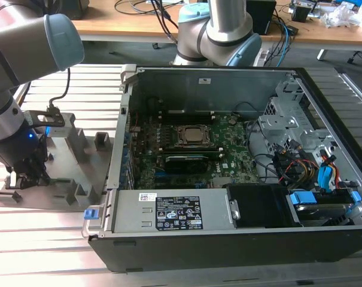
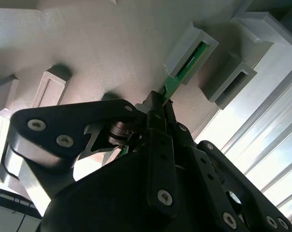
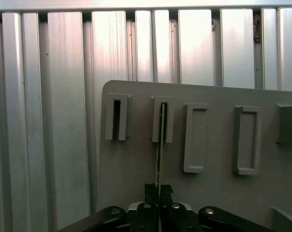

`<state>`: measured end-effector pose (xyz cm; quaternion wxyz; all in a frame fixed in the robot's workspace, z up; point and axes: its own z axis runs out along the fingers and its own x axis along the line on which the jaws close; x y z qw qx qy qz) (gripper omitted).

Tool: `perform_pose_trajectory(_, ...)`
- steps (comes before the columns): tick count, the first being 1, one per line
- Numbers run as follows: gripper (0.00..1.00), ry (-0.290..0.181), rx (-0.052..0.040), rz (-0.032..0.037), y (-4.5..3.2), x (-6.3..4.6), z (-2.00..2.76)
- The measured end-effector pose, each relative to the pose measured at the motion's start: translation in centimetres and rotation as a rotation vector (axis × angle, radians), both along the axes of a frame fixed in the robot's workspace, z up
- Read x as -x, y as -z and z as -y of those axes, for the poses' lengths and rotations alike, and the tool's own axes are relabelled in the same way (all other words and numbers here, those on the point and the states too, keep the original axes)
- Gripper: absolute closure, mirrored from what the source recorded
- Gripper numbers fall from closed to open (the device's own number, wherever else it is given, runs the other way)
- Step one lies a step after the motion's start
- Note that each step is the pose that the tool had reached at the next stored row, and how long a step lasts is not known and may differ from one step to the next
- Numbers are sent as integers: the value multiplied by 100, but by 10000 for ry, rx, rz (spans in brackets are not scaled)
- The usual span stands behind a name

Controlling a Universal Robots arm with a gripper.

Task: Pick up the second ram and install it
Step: 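Pick up the second ram and move it above second insertion slot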

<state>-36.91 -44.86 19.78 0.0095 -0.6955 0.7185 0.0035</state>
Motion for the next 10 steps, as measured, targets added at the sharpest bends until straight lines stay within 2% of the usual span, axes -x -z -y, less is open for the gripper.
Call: perform_pose_trajectory(10,86,0,5,0,0,0,0)
